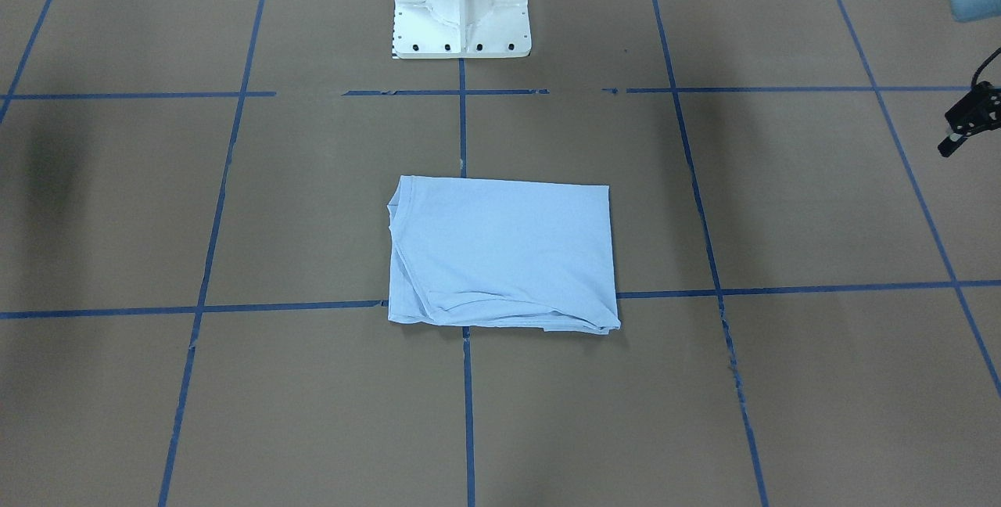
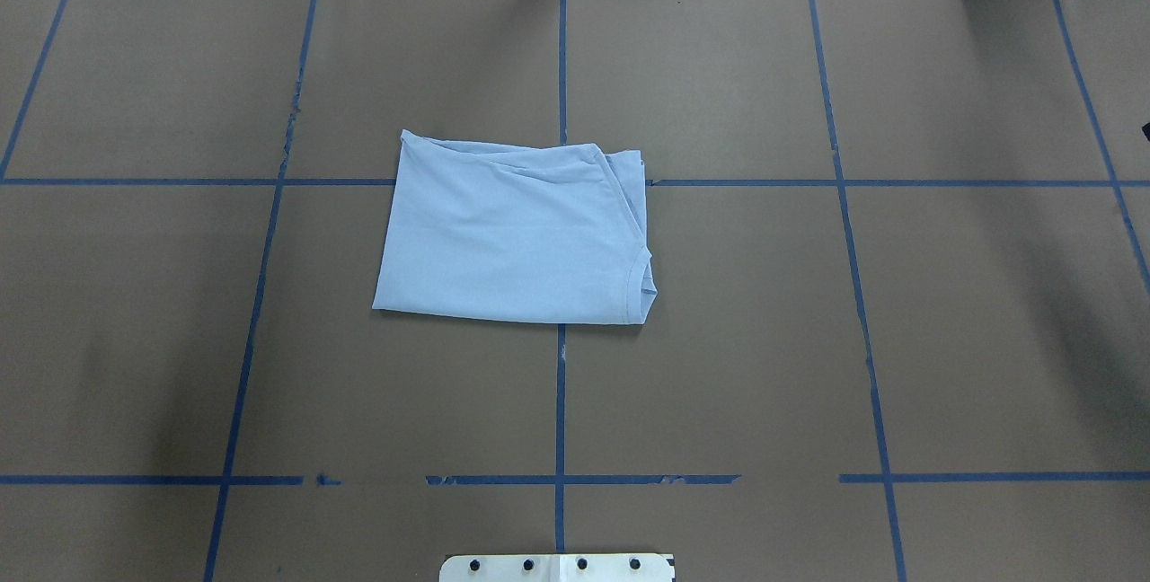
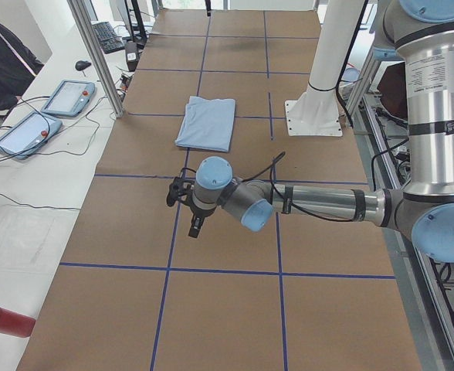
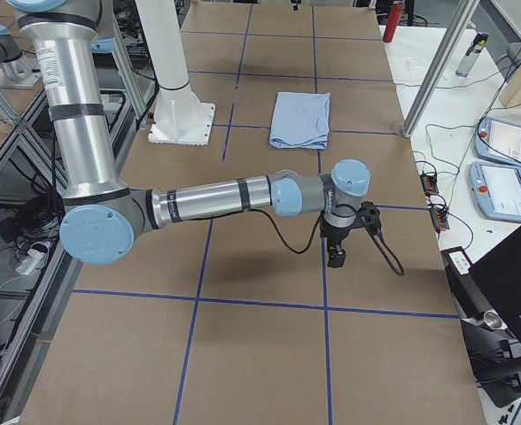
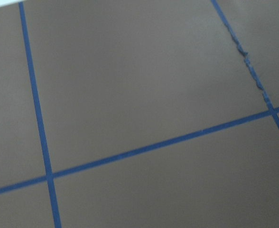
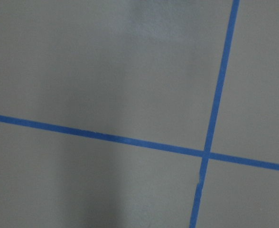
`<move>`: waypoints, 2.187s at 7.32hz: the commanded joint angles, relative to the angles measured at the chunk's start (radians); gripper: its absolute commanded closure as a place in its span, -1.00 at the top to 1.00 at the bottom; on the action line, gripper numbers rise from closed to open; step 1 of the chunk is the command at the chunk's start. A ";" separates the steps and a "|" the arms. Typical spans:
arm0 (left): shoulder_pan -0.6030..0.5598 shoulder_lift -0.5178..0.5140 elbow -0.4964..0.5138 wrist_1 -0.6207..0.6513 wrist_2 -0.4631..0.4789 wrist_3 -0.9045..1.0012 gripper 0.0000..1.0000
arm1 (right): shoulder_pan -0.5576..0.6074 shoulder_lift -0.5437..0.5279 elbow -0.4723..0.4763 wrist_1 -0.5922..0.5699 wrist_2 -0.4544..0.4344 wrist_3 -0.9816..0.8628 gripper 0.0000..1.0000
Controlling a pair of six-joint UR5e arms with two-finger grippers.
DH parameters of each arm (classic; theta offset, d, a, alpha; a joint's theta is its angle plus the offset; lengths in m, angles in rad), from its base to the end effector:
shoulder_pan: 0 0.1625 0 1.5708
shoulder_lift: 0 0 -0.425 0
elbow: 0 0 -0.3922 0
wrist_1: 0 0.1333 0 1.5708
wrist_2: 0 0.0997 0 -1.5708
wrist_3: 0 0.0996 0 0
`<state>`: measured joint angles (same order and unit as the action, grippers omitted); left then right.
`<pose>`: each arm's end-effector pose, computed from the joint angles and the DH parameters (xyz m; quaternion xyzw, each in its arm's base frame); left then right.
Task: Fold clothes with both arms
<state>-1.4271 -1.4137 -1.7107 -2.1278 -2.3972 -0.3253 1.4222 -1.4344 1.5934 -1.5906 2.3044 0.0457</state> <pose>0.0044 -0.4499 0.5957 0.1476 0.4332 0.0266 0.8888 -0.0161 -0.5578 0.5809 0.0299 -0.3624 -0.0728 0.9287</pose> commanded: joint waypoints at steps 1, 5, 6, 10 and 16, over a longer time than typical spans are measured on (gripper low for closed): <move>-0.078 0.010 0.069 0.134 -0.036 0.200 1.00 | 0.004 -0.046 0.000 0.004 0.003 0.009 1.00; -0.124 -0.001 -0.009 0.493 0.043 0.434 1.00 | 0.087 -0.069 0.034 0.006 0.072 -0.003 1.00; -0.121 -0.023 -0.001 0.482 0.044 0.425 1.00 | 0.089 -0.095 0.066 0.009 0.061 -0.001 1.00; -0.116 -0.033 -0.020 0.389 0.043 0.428 1.00 | 0.086 -0.159 0.086 0.096 0.067 -0.007 1.00; -0.119 -0.019 -0.018 0.384 0.023 0.430 1.00 | 0.078 -0.230 0.174 0.066 -0.049 -0.009 1.00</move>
<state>-1.5456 -1.4341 -1.7293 -1.7444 -2.3743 0.1043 1.5009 -1.6494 1.7467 -1.5143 2.2864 0.0374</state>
